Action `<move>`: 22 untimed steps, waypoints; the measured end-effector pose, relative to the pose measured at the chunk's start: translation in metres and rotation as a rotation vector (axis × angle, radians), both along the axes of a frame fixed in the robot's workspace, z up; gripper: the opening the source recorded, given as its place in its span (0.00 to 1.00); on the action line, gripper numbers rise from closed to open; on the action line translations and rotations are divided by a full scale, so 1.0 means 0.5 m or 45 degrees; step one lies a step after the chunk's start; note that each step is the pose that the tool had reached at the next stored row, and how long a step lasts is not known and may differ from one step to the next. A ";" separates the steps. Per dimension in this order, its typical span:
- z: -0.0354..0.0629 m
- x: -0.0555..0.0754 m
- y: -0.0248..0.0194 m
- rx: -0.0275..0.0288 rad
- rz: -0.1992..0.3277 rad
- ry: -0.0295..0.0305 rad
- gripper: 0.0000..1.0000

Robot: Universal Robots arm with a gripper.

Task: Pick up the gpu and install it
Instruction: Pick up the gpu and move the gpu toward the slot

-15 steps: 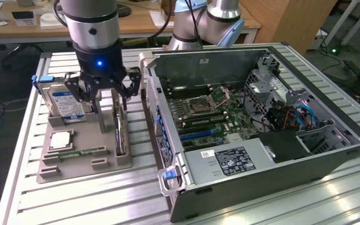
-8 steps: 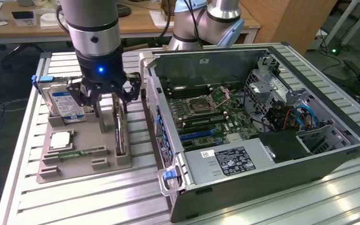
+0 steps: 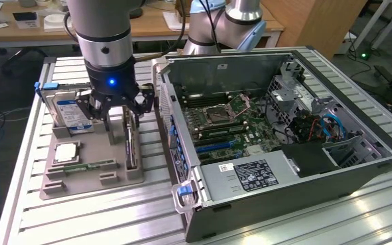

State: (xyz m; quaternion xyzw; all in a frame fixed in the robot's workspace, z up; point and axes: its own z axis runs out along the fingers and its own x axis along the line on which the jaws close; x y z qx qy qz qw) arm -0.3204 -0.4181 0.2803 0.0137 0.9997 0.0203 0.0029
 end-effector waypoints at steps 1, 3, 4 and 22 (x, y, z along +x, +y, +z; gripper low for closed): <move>0.000 0.000 0.0000 0.0000 0.000 0.0001 0.66; 0.000 0.000 0.0000 0.0001 0.000 -0.0001 0.66; 0.000 0.000 0.0001 0.0001 0.000 -0.0001 0.66; -0.048 0.008 0.0000 0.0002 -0.110 -0.0001 0.66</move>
